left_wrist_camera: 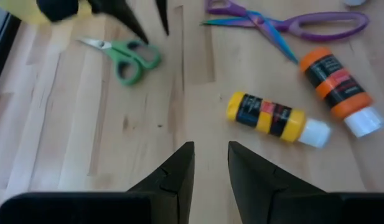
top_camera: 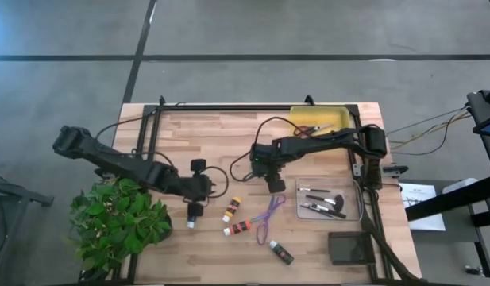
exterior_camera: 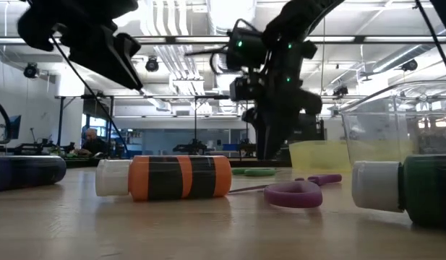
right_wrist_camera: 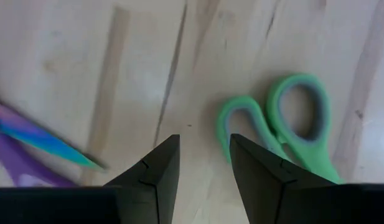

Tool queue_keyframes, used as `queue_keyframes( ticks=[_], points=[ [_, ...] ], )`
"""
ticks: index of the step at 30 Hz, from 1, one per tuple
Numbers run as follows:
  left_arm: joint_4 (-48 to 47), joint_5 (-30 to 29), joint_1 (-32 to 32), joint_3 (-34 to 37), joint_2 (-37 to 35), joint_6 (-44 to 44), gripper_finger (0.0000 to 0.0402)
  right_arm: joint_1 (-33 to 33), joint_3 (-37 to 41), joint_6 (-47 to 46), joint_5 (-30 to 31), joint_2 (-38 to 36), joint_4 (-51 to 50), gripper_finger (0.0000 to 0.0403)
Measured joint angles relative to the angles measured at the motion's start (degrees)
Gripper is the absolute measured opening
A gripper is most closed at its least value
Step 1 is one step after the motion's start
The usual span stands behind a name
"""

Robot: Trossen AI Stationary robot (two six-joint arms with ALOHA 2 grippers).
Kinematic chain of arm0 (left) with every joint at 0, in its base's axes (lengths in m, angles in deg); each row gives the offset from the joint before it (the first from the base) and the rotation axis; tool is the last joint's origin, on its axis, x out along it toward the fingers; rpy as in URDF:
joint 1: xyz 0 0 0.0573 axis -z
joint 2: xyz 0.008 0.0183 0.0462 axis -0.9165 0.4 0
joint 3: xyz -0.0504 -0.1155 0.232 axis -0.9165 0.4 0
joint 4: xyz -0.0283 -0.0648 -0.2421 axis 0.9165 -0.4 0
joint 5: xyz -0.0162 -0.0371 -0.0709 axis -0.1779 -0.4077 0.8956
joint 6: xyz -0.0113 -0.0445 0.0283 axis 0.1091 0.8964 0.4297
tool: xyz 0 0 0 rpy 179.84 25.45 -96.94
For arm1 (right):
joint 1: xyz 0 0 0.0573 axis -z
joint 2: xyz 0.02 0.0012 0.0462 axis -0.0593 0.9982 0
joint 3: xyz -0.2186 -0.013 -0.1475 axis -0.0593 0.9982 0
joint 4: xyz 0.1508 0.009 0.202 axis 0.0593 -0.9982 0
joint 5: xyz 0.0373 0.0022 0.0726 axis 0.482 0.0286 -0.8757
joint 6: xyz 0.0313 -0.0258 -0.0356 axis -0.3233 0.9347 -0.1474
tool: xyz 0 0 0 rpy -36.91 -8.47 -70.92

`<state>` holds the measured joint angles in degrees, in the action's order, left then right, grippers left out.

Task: Pick & Place Paint Supplies
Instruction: Put the green scissors into the yellow bin

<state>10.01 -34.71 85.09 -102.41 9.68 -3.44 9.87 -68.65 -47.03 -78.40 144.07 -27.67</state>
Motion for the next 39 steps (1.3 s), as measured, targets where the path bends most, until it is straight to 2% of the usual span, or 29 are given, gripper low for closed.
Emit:
queue_keyframes(
  ticks=[15,18,21,23,30,39],
  points=[
    [0.6,-0.4,0.8,0.0,-0.2,-0.8,0.0104,1.2,-0.9,0.6,0.2,6.8,2.1,0.0134],
    [1.0,-0.4,0.8,0.0,-0.2,-0.8,0.0104,1.2,-0.9,0.5,1.9,7.6,2.4,0.0100],
    [1.0,-0.4,0.8,0.0,-0.2,-0.8,0.0104,1.1,-0.9,0.8,2.1,8.0,2.9,0.0034],
    [1.0,-0.4,0.8,0.0,-0.2,-0.8,0.0104,1.2,-0.9,0.4,2.5,7.9,2.9,0.0022],
    [1.1,-0.4,0.8,0.0,-0.2,-0.8,0.0104,-1.3,-1.8,1.3,11.0,3.8,1.0,0.0012],
    [1.1,-0.7,0.8,0.1,-0.2,-0.4,0.0104,-5.2,-7.4,1.3,20.4,-7.3,-4.5,0.0010]
  ],
)
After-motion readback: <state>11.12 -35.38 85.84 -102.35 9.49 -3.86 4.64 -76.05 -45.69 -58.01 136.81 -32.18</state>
